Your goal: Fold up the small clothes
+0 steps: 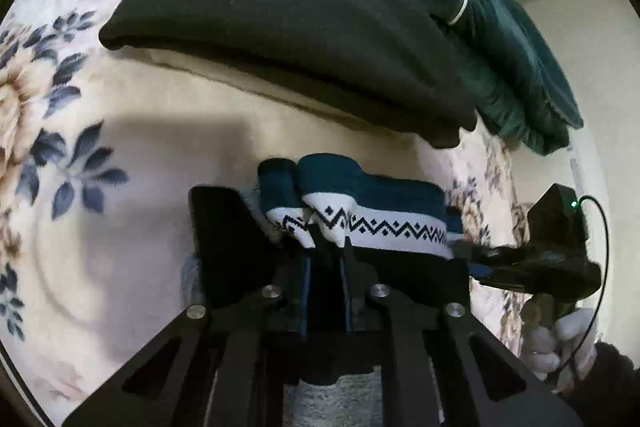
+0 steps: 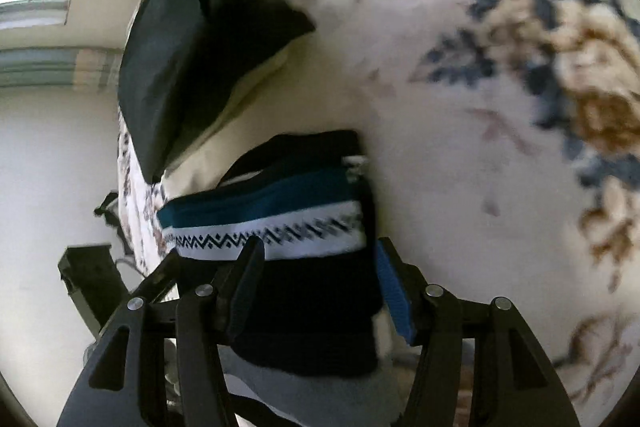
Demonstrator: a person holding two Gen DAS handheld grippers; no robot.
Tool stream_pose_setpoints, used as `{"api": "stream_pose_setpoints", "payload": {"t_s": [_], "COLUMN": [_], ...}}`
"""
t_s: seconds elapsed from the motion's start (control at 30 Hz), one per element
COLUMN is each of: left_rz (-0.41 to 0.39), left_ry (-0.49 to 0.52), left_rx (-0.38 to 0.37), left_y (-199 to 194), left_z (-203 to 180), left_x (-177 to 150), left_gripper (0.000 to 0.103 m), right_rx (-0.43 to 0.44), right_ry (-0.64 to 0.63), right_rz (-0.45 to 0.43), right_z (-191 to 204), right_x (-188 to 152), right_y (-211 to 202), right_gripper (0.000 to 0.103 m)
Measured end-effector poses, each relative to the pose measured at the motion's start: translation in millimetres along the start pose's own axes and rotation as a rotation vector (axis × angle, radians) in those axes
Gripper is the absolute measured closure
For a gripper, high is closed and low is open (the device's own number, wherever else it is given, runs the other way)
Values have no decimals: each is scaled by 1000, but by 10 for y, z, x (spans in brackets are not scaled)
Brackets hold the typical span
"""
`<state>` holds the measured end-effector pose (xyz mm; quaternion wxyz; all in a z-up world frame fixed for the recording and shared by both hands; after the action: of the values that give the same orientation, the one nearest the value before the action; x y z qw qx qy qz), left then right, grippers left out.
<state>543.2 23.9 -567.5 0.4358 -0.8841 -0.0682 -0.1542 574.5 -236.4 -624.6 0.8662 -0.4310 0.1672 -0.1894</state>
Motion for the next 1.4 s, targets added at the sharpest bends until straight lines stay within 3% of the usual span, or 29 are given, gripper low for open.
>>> {"api": "stream_pose_setpoints", "payload": {"t_s": [0.03,0.07,0.23,0.37,0.43,0.47,0.5,0.53,0.57,0.6,0.63,0.67,0.7,0.8,0.9,1.0,1.13,1.23,1.4], "left_rz": [-21,-54,-123,-65,-22,-16,-23,-47,-65,-107,-139,-182,-204,-242,-229,-190,-172,-218,-284], "left_ry": [0,-5,-48,-135,-164,-173,-183,-181,-176,-178,-187,-204,-224,-296,-366,-457,-591,-655,-779], "left_rx": [-6,-11,-10,0,-1,-10,-17,-17,-16,-15,-13,-25,-40,-43,-33,-34,-145,-178,-139], "left_y": [-60,-190,-482,-215,-94,-63,-92,-164,-227,-370,-485,-659,-774,-1063,-1223,-1152,-859,-587,-361], "left_z": [9,10,150,482,588,567,565,529,501,474,463,449,448,497,448,318,127,35,51], "left_x": [4,7,35,90,111,127,129,121,98,52,4,-92,-185,-544,-1104,-1603,-2144,-2244,-2236], "left_gripper": [93,94,93,93,88,78,76,68,47,37,26,26,26,25,25,25,15,13,13], "right_rx": [-4,-13,16,-26,-90,-123,-136,-141,-138,-123,-113,-108,-94,-56,-21,5,18,58,172], "right_ry": [-25,-54,-126,-136,-134,-134,-123,-106,-89,-83,-80,-76,-71,-63,-58,-63,-94,-98,-83], "right_rz": [-19,-39,-130,-121,-106,-96,-62,-32,-16,-18,-25,-27,-23,5,56,140,227,271,324], "right_z": [50,115,476,589,628,625,593,571,542,482,443,384,279,76,-185,-390,-588,-619,-563], "right_x": [3,-14,-10,149,261,295,315,341,348,319,301,277,264,98,-84,-253,-254,-45,428], "right_y": [-6,-57,-303,-205,-44,8,54,112,107,39,-27,-111,-204,-453,-731,-786,-708,-495,73], "right_gripper": [84,89,92,92,92,92,91,90,86,83,72,53,47,39,22,19,11,11,7]}}
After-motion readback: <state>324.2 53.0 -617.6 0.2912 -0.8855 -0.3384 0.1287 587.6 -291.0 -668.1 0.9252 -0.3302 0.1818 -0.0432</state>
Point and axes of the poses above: each gripper's, at about its wrist camera, not at the fingertips, and y roughly the way its jaws point, z to its left, x to its top, the point moved 1 cm from there along y, roughly the way its jaws point, and after that the axes turned 6 degrees about y, right-handed, at the moved point
